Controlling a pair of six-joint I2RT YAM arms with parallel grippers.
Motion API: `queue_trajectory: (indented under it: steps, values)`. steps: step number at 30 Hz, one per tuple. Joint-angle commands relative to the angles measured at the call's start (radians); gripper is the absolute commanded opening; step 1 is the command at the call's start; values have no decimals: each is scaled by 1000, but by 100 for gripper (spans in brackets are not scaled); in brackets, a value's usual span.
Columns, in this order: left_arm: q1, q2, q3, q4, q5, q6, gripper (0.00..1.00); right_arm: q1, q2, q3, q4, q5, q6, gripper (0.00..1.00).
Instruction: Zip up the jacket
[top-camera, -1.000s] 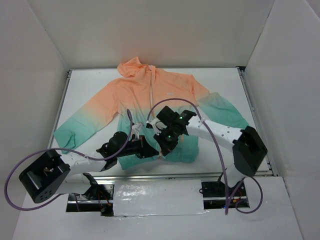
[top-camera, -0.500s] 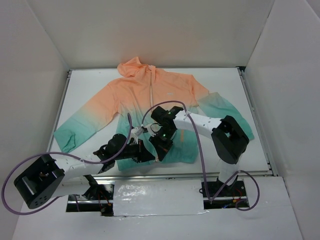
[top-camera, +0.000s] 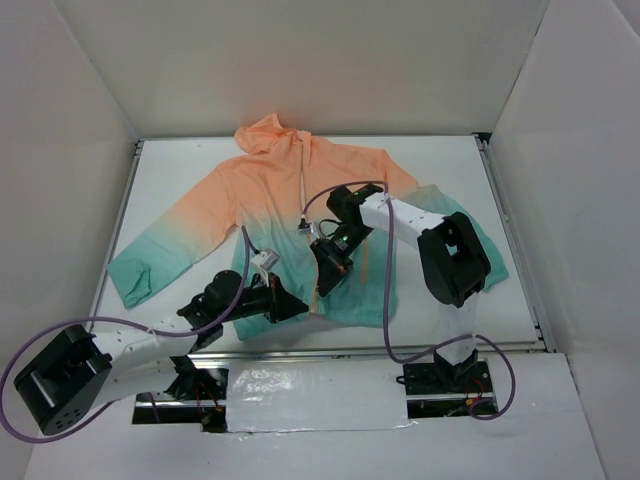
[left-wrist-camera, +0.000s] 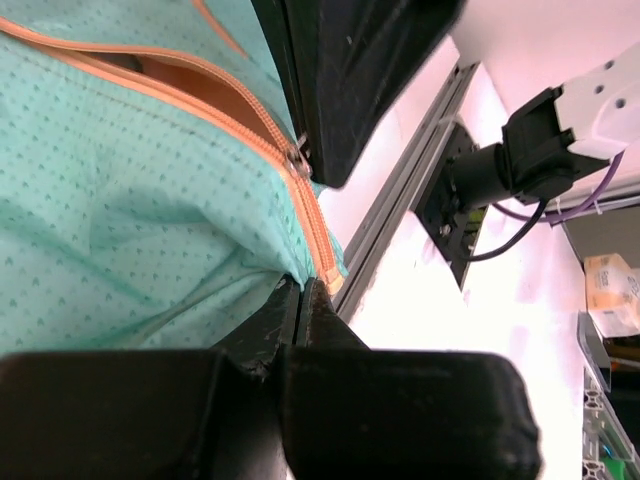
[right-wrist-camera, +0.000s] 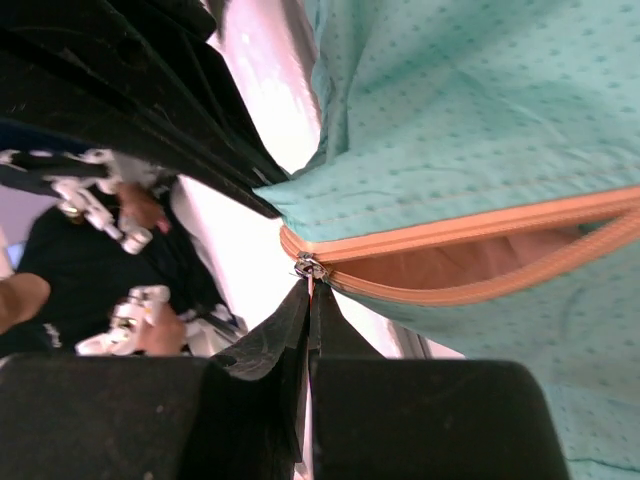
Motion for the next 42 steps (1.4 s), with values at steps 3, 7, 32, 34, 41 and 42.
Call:
queue_trajectory:
  steps: [3,7,32,34,41,42]
  values:
    - [-21,-66,-44,-102,103,41,0,-48,1,85,48,-58,7,0]
    - [-29,-103,-41,-119,124,41,0,-132,4,88,239,48,214,0]
    - [-101,-328,22,-433,94,36,0,-490,243,423,1006,-55,1073,0]
    - [-113,-358,21,-439,98,25,0,-507,338,587,926,-93,1069,0]
    - [-130,-473,66,-619,31,33,0,-542,448,746,887,-144,1102,0]
    - [-130,-497,76,-687,5,35,0,-536,429,724,903,-154,1092,0]
